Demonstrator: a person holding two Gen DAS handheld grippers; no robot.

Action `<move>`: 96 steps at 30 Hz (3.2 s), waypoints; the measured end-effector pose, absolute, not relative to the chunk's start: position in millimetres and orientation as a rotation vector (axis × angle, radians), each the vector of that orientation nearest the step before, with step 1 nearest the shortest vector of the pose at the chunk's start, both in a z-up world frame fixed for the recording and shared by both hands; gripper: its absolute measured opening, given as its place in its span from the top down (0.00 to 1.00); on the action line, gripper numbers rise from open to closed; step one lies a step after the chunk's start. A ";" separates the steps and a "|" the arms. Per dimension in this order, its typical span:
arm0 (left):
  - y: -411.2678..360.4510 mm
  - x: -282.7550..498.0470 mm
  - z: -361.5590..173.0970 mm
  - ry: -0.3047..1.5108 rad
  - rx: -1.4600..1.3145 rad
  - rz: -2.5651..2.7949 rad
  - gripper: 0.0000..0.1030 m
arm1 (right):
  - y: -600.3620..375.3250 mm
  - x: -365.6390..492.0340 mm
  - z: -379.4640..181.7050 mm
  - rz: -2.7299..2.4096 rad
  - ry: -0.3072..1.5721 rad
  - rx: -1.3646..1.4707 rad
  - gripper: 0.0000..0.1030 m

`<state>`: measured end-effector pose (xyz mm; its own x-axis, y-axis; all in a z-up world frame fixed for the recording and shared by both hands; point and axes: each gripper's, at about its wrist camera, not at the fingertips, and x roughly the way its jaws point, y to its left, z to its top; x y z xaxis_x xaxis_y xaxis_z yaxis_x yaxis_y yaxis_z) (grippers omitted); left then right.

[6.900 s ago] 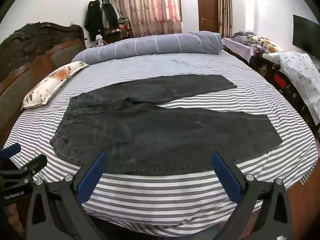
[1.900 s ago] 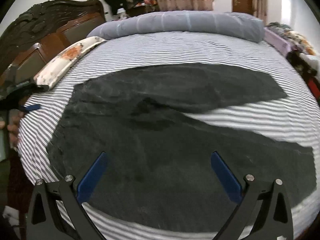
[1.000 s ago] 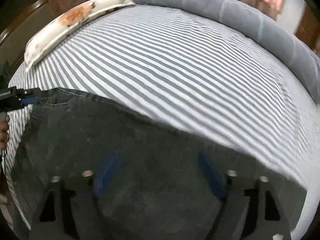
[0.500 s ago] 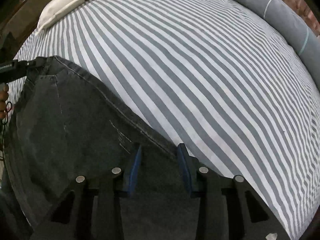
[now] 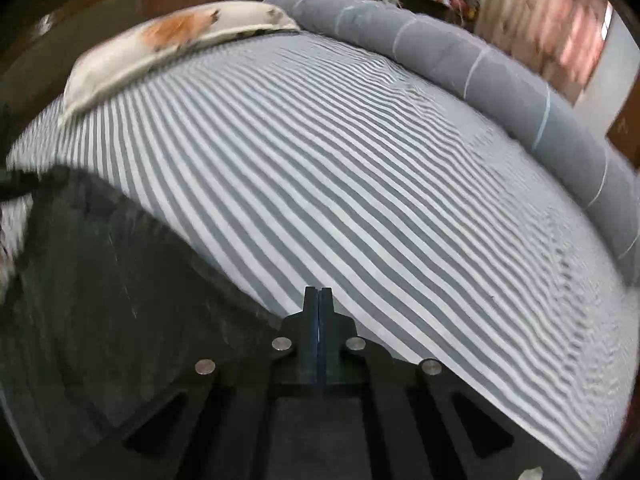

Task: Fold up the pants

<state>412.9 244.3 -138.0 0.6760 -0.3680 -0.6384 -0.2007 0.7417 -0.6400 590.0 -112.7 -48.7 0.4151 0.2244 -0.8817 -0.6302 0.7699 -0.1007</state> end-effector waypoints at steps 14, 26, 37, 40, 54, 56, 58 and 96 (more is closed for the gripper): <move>246.4 419.1 -161.3 0.889 -0.664 -0.087 0.94 | -132.0 594.7 -79.0 0.635 1.226 -0.576 0.69; 229.6 359.0 -89.7 0.645 -0.580 -0.160 0.94 | -107.5 586.1 -78.7 0.874 1.249 -0.572 0.66; 237.8 347.3 -83.5 0.613 -0.628 -0.176 0.94 | -100.1 594.2 -75.7 0.886 1.259 -0.597 0.63; 233.6 346.9 -80.9 0.612 -0.604 -0.176 0.94 | -88.1 597.0 -86.9 0.932 1.304 -0.576 0.60; 227.6 372.4 -100.1 0.654 -0.495 -0.100 0.94 | -90.7 576.7 -64.9 0.799 1.106 -0.593 0.94; 224.5 382.3 -113.5 0.699 -0.459 -0.071 0.94 | -78.0 584.1 -80.4 0.767 1.131 -0.608 0.94; 225.8 391.5 -129.2 0.748 -0.463 -0.049 0.94 | -69.2 586.0 -95.7 0.741 1.151 -0.651 0.93; 254.8 425.2 -163.0 0.951 -0.765 -0.238 0.60 | -73.5 604.8 -113.2 0.759 1.255 -0.646 0.80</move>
<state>425.2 254.8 -163.0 0.5783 -0.5004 -0.6443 -0.1377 0.7186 -0.6817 604.8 -73.5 -113.2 0.1361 0.1475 -0.9797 -0.7990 0.6010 -0.0205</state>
